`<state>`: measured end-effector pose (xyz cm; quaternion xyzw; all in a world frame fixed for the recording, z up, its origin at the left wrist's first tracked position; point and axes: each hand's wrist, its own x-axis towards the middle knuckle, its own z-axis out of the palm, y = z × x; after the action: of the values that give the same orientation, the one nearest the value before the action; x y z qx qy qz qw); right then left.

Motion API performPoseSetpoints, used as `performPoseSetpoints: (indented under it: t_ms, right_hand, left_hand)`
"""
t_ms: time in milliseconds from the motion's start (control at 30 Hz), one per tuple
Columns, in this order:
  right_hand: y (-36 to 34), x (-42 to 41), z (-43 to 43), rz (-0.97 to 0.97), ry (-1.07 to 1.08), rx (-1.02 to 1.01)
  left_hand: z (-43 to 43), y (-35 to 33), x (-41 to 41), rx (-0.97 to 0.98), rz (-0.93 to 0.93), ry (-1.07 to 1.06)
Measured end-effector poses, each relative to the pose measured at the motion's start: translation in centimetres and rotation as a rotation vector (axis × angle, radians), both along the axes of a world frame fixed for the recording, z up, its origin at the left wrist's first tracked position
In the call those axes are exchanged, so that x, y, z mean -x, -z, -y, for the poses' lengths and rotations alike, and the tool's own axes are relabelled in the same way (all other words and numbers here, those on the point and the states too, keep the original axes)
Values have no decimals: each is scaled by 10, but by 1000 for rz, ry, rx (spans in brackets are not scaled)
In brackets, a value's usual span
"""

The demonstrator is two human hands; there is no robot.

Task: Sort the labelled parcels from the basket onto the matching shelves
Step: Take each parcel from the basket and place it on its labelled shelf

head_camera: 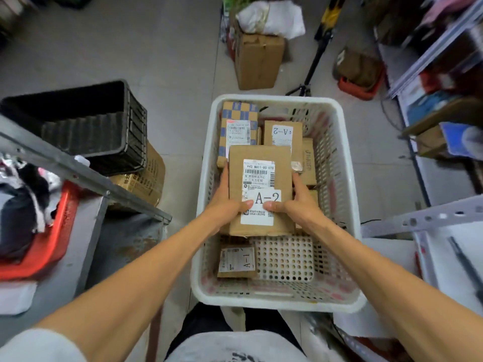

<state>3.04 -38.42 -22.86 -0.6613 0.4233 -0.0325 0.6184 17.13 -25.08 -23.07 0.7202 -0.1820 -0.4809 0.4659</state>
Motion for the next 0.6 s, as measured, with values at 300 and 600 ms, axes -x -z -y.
performPoseSetpoints:
  t_ms: [300, 600]
  right_hand:
    - [-139, 22, -9, 223, 261, 347]
    - [-191, 82, -77, 287, 429, 505]
  left_hand:
    - [34, -134, -8, 337, 179, 228]
    - [1, -187, 36, 522, 193, 402]
